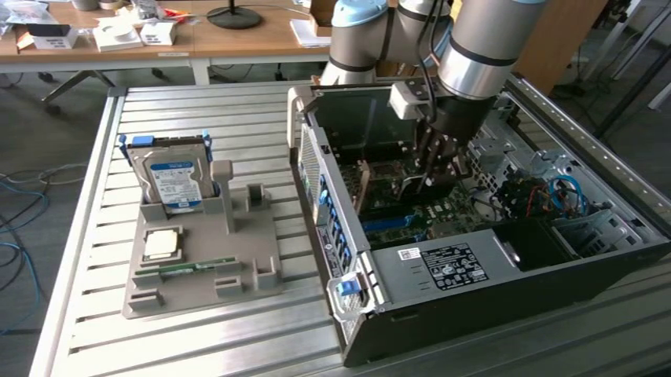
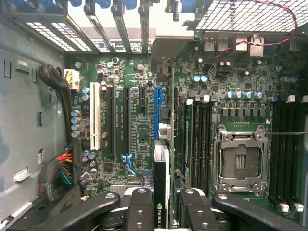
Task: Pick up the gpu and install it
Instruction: 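Insert the gpu into the slot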
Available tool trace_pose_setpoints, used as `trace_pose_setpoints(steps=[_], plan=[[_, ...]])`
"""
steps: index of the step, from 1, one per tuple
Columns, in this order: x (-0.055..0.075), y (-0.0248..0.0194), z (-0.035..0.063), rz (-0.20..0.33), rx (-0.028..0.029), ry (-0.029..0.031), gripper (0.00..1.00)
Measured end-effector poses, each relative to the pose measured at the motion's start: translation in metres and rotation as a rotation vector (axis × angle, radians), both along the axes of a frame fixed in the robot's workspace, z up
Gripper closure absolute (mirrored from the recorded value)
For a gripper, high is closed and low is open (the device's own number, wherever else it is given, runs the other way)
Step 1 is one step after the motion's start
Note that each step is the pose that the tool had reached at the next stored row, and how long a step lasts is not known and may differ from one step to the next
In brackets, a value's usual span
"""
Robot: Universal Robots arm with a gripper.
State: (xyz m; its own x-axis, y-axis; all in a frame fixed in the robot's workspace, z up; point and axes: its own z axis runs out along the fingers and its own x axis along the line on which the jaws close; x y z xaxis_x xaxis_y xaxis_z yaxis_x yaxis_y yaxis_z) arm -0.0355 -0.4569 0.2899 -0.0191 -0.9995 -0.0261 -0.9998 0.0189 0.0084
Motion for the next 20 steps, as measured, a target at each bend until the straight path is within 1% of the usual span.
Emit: trace_pose_setpoints(steps=[14, 20], plan=[[-0.0020, 0.0000, -0.0010, 0.000, -0.0001, -0.0006, 0.74], [-0.0026, 0.0000, -0.0046, 0.000, 0.0001, -0.0016, 0.74]])
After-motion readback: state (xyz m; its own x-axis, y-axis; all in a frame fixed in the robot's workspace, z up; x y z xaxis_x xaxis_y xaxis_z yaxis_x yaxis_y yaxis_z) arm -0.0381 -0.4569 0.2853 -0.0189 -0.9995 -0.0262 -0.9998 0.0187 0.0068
